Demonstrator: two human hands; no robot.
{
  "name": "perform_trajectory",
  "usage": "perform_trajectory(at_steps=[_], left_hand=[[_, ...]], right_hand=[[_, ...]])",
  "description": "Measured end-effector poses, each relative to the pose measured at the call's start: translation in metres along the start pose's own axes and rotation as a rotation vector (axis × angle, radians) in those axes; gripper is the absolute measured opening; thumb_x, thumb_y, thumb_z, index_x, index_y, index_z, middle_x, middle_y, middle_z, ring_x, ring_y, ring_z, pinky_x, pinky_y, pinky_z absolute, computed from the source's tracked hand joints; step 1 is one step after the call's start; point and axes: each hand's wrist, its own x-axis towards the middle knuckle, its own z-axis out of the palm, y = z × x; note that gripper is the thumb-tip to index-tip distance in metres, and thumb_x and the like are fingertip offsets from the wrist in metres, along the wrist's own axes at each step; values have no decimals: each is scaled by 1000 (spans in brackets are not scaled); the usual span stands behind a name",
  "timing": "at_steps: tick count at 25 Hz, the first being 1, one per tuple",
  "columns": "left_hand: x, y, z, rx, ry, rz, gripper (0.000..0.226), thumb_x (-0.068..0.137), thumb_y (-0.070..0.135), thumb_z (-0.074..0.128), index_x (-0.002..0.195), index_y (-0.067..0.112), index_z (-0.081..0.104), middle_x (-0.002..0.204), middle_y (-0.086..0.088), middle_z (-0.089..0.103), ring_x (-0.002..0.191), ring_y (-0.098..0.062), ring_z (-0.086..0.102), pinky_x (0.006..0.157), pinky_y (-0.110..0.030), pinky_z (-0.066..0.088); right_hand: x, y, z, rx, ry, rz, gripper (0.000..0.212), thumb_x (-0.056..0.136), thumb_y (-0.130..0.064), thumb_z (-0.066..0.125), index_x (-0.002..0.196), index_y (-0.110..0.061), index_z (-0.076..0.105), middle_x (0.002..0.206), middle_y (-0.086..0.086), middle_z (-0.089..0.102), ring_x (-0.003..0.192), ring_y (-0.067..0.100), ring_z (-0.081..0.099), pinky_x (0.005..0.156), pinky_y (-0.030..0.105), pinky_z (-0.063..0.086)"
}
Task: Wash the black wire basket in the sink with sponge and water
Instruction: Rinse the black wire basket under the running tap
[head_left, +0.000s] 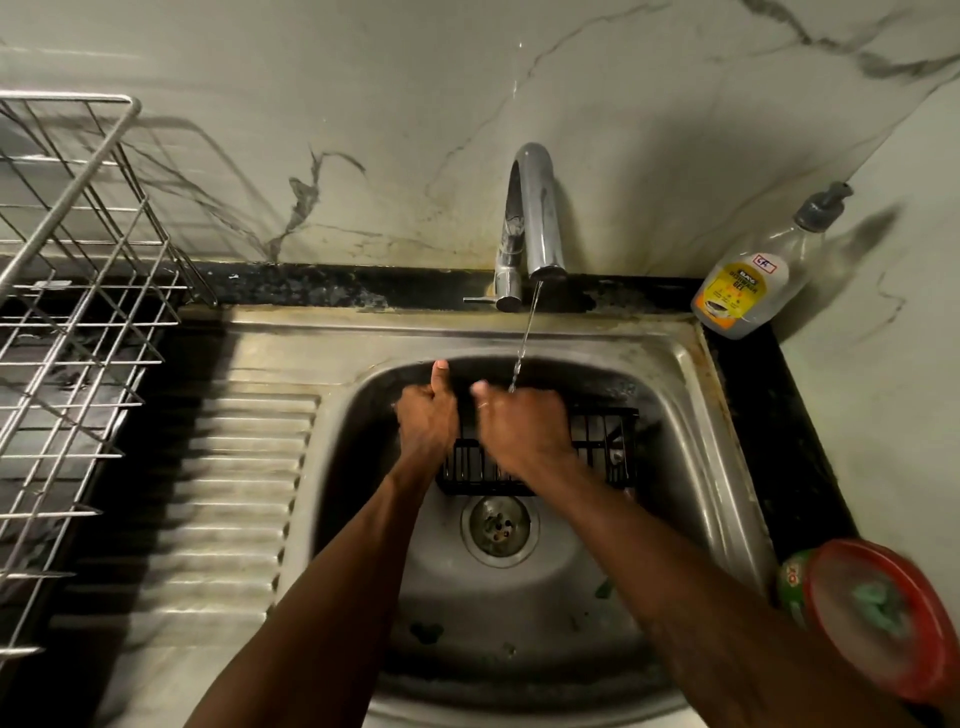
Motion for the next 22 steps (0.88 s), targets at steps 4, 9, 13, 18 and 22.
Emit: perform_trajectory(at_steps=[4,9,13,18,22], left_hand=[[6,-8,-16,11,41,50,59,98,53,53,53,16,56,56,-2,62,56,-15,60,65,-32,50],[1,-2,-17,26,85,34,61,101,52,47,57,11,54,55,-3,57,51,-15,54,55,-28,45],[7,-15,-12,-37,52,65,67,95,63,50,49,14,57,54,-5,64,56,-21,64,64,-34,53],[11,-11,-21,-34,61,16,65,95,63,49,56,12,56,52,-2,57,48,-14,53,56,-31,46],[12,-6,-12,-50,55,-2,65,96,61,50,56,10,53,51,-2,54,46,-15,51,53,-29,43]], right_hand=[[1,-22,0,-26,-34,-184,47,108,-43,24,84,-24,59,69,-1,62,62,17,61,70,36,54],[10,42,-11,-14,-90,149,62,109,-46,19,69,-19,57,57,-2,54,50,13,54,53,28,42],[-1,-42,11,11,47,-147,43,107,-41,29,78,-24,57,68,-1,62,60,17,57,70,34,51],[18,39,-7,-154,-150,-99,64,106,-59,15,93,-19,64,62,0,58,56,17,60,56,29,49],[11,35,-12,-81,-16,38,54,110,-42,24,84,-18,65,62,1,59,54,16,58,60,35,56]])
